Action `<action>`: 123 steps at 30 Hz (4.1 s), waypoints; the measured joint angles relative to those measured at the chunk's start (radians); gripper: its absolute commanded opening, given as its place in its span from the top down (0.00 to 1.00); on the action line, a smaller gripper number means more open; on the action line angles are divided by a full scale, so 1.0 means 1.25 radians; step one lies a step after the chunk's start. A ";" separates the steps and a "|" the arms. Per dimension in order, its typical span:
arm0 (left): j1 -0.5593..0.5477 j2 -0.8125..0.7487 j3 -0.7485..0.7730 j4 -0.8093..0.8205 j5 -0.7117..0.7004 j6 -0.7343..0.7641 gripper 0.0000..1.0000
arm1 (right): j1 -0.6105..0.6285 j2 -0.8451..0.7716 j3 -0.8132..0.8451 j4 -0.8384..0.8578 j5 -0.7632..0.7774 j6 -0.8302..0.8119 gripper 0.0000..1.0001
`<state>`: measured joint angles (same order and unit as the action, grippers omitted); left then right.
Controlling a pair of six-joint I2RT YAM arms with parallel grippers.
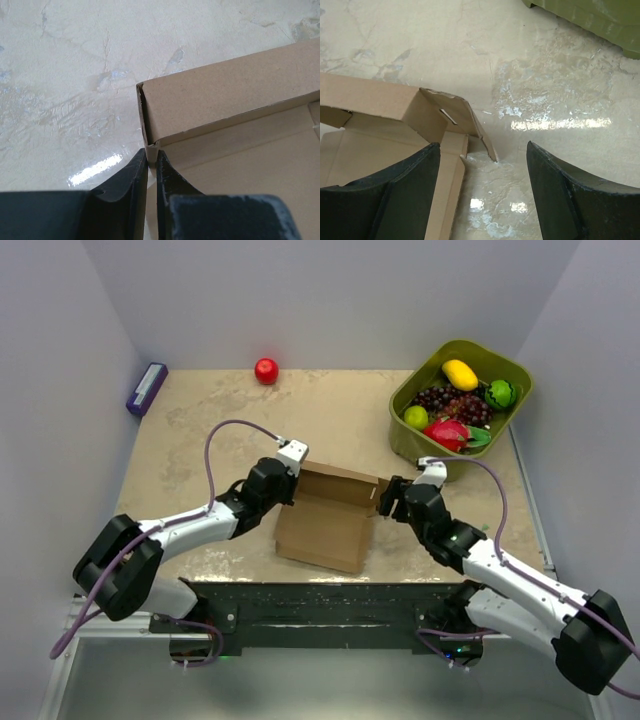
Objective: Fold the paper box
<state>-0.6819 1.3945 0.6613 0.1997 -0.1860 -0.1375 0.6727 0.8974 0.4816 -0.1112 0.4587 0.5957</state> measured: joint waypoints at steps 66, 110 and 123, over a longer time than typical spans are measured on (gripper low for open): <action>-0.042 0.049 -0.054 0.143 -0.300 -0.093 1.00 | 0.003 0.042 -0.031 0.075 -0.101 0.005 0.45; 0.298 -0.211 0.107 -0.290 0.344 -0.146 0.09 | -0.001 0.278 0.342 -0.049 -0.296 0.105 0.37; 0.300 -0.165 0.088 -0.268 0.435 -0.144 0.17 | -0.005 0.296 0.341 -0.062 -0.270 0.118 0.37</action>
<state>-0.3073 1.1881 0.7712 -0.1356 0.3573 -0.3172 0.6662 1.2678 0.9077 -0.1886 0.1207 0.7433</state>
